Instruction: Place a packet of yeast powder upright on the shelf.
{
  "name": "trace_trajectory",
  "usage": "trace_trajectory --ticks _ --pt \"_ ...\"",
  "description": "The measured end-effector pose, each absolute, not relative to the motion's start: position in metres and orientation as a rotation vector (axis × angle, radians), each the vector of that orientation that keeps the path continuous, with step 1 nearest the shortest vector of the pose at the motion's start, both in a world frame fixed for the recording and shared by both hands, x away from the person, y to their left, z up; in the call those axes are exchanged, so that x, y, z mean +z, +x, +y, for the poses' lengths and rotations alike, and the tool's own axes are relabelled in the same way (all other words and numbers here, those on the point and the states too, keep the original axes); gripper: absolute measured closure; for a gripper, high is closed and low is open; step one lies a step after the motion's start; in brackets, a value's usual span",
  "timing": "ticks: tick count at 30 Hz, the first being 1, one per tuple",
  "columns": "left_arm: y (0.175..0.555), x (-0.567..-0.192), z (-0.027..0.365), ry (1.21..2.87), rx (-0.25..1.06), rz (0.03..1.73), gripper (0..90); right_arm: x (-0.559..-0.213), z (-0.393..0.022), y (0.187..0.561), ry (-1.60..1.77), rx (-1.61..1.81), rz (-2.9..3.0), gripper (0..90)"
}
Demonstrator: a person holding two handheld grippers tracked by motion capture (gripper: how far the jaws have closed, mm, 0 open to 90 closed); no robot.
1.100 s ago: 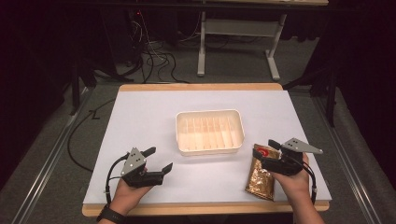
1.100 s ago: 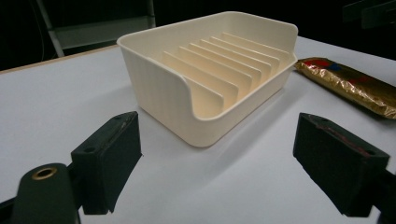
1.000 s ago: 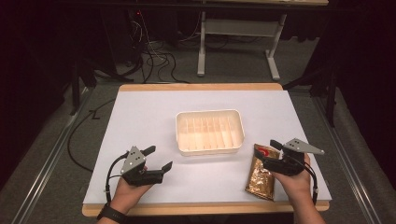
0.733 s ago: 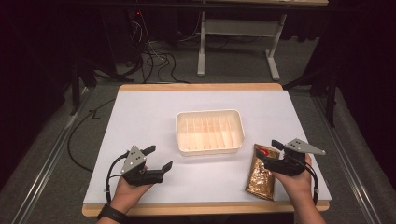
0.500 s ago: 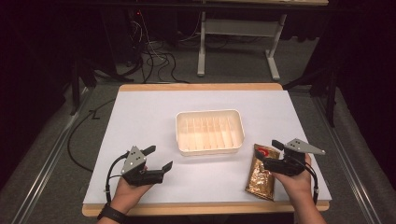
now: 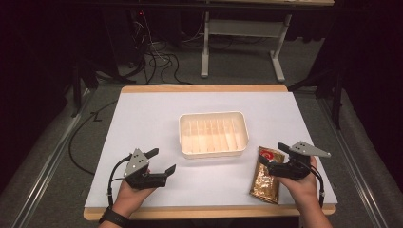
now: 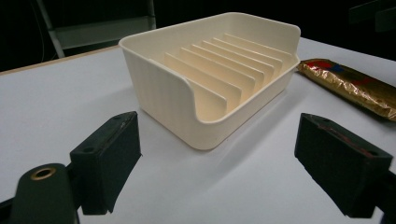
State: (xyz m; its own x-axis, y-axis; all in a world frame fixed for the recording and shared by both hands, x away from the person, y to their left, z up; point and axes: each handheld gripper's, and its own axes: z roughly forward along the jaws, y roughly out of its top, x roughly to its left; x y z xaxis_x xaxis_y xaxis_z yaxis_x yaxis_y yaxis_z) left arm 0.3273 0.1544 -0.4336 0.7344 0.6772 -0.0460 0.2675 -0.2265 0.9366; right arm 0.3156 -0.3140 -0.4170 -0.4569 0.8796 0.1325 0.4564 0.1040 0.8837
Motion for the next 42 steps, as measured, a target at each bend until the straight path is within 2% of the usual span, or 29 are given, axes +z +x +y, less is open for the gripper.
trace_trajectory --ticks 12,15,18,19,22,42 --pt "0.327 -0.431 0.156 1.791 0.456 0.731 15.0 -0.438 -0.349 0.293 1.439 1.196 1.943 21.9" --pt "0.328 -0.43 0.153 1.789 0.453 0.722 15.0 -0.444 -0.354 0.288 1.464 1.149 1.953 37.8" --pt "0.33 -0.429 0.15 1.796 0.448 0.712 15.1 -0.448 -0.358 0.284 1.505 1.098 1.955 69.3" --pt "0.33 -0.429 0.148 1.797 0.441 0.707 15.1 -0.448 -0.359 0.284 1.526 1.074 1.962 76.3" --pt "0.332 -0.429 0.145 1.793 0.434 0.697 15.2 -0.453 -0.363 0.282 1.583 1.038 2.02 88.6" --pt "0.34 -0.43 0.12 1.815 0.401 0.635 15.3 -0.469 -0.346 0.267 1.581 1.003 2.24 90.0"
